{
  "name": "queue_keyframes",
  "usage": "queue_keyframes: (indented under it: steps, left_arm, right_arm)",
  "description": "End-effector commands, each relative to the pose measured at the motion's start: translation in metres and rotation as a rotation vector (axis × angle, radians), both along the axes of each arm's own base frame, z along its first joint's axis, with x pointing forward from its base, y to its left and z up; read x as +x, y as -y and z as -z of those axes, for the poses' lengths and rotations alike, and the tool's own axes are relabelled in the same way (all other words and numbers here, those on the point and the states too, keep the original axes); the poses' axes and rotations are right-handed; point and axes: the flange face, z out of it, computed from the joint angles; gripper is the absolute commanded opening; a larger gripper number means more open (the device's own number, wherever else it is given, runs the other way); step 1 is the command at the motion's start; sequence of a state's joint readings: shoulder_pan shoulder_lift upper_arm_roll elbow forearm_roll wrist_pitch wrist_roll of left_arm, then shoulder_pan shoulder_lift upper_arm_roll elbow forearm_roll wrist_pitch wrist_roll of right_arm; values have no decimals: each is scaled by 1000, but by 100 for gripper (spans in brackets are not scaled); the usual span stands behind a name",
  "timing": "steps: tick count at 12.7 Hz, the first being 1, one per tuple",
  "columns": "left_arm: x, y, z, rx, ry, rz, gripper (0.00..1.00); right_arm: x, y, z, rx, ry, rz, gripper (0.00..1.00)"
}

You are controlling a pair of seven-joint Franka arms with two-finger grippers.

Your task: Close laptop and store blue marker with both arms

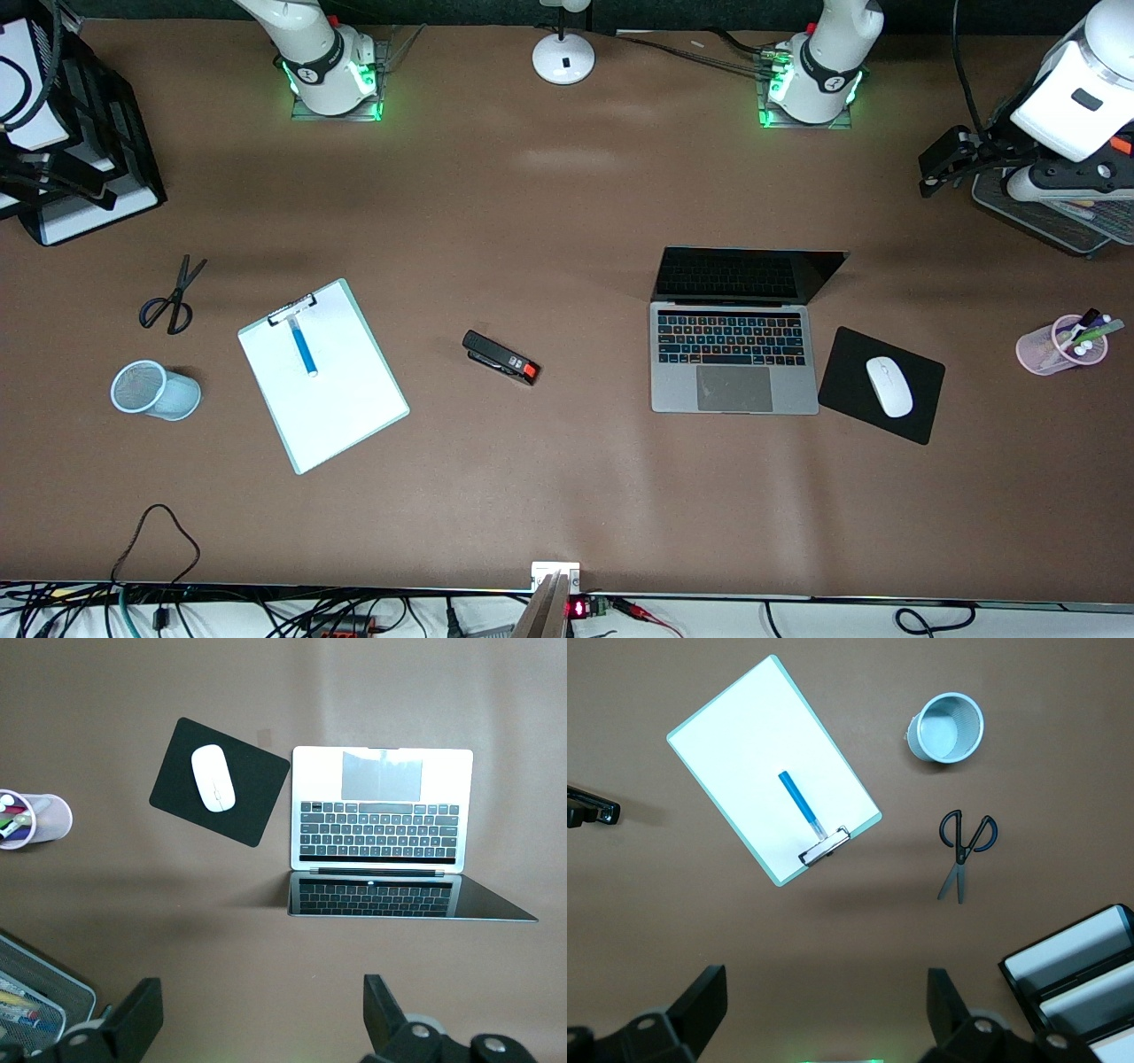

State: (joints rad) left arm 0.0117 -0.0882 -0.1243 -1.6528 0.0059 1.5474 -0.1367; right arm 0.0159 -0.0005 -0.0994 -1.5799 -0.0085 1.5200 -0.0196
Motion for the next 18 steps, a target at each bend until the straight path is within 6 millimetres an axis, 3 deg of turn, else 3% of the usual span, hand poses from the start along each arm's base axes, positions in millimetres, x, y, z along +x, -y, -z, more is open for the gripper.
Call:
queue_keyframes:
  steps: [1, 6, 7, 12, 18]
  left_arm:
    - [-5, -3, -8, -5, 6, 9, 100]
    - [-1, -4, -10, -7, 10, 44, 100]
    - [0, -4, -7, -8, 5, 43, 100]
    - [-6, 8, 7, -10, -58, 28, 100]
    - [-18, 59, 72, 22, -138, 5, 100]
  right_arm:
    - [-6, -3, -7, -8, -1, -7, 100]
    - [-2, -2, -2, -6, -4, -4, 100]
    - [2, -2, 6, -9, -19, -4, 100]
    - [35, -9, 69, -4, -102, -17, 100]
    - [91, -38, 171, -29, -99, -75, 100]
